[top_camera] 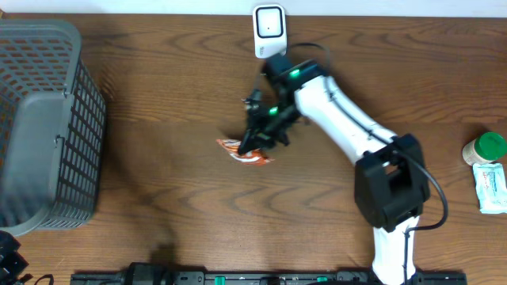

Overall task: Scan the item barcode
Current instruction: 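Lower the right gripper onto the red TOP bar and grasp it, then lift the TOP bar and carry it up toward the scanner, then hold the TOP bar wrapper in front of the scanner, then carry the TOP bar to the right table edge and release it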

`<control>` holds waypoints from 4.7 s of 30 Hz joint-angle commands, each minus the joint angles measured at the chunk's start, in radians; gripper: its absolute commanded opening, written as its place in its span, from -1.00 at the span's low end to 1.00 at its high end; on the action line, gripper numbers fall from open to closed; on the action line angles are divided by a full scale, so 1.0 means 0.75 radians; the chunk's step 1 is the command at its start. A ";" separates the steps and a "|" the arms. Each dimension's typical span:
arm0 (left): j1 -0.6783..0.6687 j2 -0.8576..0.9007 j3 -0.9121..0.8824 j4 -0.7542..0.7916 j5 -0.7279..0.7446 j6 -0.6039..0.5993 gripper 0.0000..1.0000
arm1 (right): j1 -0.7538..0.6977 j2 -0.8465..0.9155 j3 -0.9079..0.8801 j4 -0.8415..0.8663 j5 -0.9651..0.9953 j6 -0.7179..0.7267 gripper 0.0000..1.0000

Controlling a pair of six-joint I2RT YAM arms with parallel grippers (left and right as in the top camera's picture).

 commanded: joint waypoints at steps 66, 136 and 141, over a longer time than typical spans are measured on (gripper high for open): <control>0.006 0.008 -0.008 0.002 -0.017 0.003 0.96 | -0.538 -0.016 -0.010 -0.569 -0.191 -0.456 -0.98; 0.006 0.008 -0.079 0.028 -0.017 -0.087 0.96 | -0.437 0.048 0.689 0.208 1.184 0.043 -0.98; 0.006 0.007 -0.079 0.028 -0.014 -0.094 0.95 | -0.662 -0.098 0.689 -0.125 1.507 0.060 -0.98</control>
